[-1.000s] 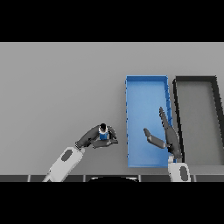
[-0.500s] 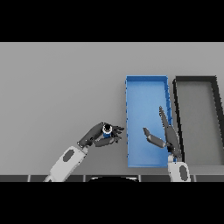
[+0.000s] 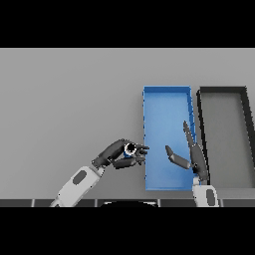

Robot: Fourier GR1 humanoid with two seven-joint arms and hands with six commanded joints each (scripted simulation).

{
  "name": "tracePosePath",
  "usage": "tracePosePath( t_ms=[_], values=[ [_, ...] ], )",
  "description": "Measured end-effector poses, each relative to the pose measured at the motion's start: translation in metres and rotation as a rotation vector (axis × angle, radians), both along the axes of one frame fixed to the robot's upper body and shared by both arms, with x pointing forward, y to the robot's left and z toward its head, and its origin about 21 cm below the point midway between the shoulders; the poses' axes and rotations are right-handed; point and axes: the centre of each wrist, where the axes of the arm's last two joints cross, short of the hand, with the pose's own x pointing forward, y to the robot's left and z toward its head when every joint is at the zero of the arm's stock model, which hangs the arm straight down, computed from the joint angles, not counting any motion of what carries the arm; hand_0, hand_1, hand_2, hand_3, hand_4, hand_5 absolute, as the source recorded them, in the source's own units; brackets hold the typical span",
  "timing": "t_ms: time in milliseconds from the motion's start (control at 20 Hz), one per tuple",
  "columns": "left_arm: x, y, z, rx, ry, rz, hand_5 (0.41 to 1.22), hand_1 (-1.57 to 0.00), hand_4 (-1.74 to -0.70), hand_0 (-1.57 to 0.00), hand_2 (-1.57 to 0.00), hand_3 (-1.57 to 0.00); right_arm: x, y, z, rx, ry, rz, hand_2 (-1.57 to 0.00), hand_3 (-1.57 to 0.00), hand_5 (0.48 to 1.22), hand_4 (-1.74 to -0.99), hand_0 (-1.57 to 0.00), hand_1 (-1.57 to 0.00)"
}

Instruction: Pick up the blue pipe and place it into the blue bin.

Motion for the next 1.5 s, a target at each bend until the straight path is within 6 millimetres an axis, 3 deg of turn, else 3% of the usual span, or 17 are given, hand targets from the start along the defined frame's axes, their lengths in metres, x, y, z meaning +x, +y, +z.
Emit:
tracePosePath(
  t_ms=[400,550,700,950,1500],
  values=[
    [0.001,0.000,0.000,0.032,0.006,0.003,1.220,-1.57,-1.74,-1.57,-1.57,-1.50,0.006,-0.007,0.009,0.036,-0.023,0.066,0.00,0.00,0.622,-1.196,0.00,0.00],
    [0.000,0.002,0.001,0.040,0.007,-0.003,1.220,-1.57,-1.74,-1.57,-1.57,-1.50,0.011,-0.018,0.034,0.193,-0.059,0.234,0.00,0.00,0.572,-1.231,0.00,0.00],
    [0.002,0.001,0.004,0.040,0.002,-0.004,1.221,-1.57,-1.74,-1.57,-1.57,-1.49,0.016,-0.019,0.072,0.201,-0.063,0.445,0.00,0.00,0.515,-1.303,0.00,0.00],
    [0.004,0.000,0.001,0.058,-0.008,-0.008,1.221,-1.57,-1.74,-1.57,-1.57,-1.49,0.026,0.007,0.125,0.103,-0.028,0.691,0.00,0.00,0.503,-1.309,0.00,0.00],
    [0.004,0.001,0.000,0.030,0.000,-0.055,1.221,-1.57,-1.74,-1.57,-1.57,-1.54,0.052,0.083,0.143,-0.064,-0.005,0.978,0.00,0.00,0.529,-1.225,0.00,0.00]
  ],
)
